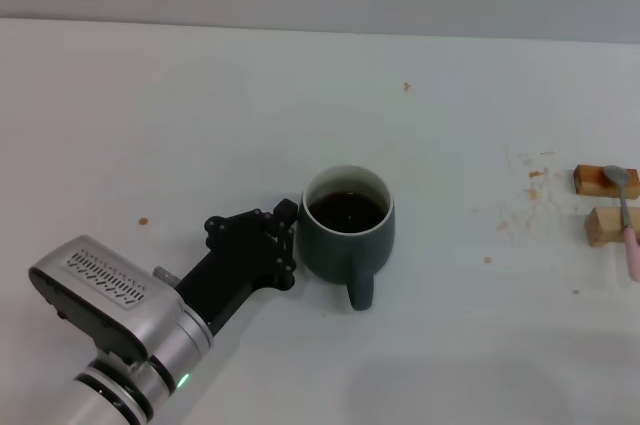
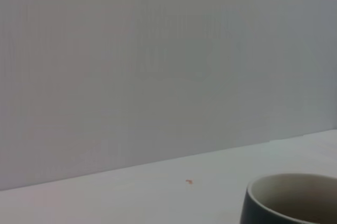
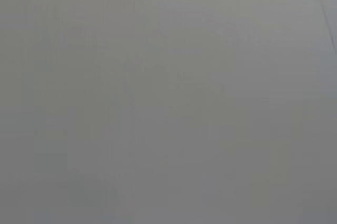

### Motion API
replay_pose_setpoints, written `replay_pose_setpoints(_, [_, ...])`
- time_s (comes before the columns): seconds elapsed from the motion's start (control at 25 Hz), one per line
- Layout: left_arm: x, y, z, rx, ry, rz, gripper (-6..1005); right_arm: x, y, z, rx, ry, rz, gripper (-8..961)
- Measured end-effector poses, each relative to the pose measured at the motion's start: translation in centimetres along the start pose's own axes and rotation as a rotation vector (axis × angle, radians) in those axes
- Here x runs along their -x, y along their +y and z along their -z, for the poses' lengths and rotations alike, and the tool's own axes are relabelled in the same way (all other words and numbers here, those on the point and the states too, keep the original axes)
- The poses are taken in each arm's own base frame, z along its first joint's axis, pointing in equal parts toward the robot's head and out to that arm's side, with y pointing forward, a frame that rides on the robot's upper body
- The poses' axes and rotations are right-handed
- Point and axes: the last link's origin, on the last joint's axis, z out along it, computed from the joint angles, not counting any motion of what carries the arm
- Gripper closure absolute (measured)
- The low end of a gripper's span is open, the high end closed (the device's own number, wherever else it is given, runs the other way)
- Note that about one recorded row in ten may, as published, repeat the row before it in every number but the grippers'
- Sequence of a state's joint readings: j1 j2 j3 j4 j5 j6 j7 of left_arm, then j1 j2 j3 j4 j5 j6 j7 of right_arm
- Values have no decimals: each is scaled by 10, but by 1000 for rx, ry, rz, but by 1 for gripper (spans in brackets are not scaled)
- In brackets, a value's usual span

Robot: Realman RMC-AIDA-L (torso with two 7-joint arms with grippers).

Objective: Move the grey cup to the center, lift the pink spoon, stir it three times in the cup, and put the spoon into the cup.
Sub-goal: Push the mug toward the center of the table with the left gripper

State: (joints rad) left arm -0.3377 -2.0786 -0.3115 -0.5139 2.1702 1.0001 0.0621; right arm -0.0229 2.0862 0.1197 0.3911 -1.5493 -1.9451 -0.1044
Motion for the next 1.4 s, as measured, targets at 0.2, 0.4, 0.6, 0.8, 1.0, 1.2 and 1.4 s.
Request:
replay_pose_setpoints(0.2, [2,-15,0,-45,-9,-13,1001,0,0,0,1,0,0,208])
replay_pose_setpoints(0.4, [0,-20,-2,-58,-4,-16,1001,0,0,0,2,2,-1,211])
replay_pose_setpoints(0.6, [-6,-6,-8,-2,13,-11,1001,0,0,0,3,2,-1,214])
replay_pose_setpoints(0.8, [-8,3,-10,30,18,-7,1001,-3,-1,2,-4,30,2,218])
replay_pose_setpoints(1.0, [-10,11,-12,66,23,-7,1001,-9,-2,6,-11,78,7,221])
replay_pose_setpoints(1.2, [-12,16,-13,81,29,-3,1001,-15,-2,9,-11,130,7,224])
replay_pose_setpoints(1.4, [-13,20,-16,110,26,-15,1001,-23,1,9,-7,180,-6,227])
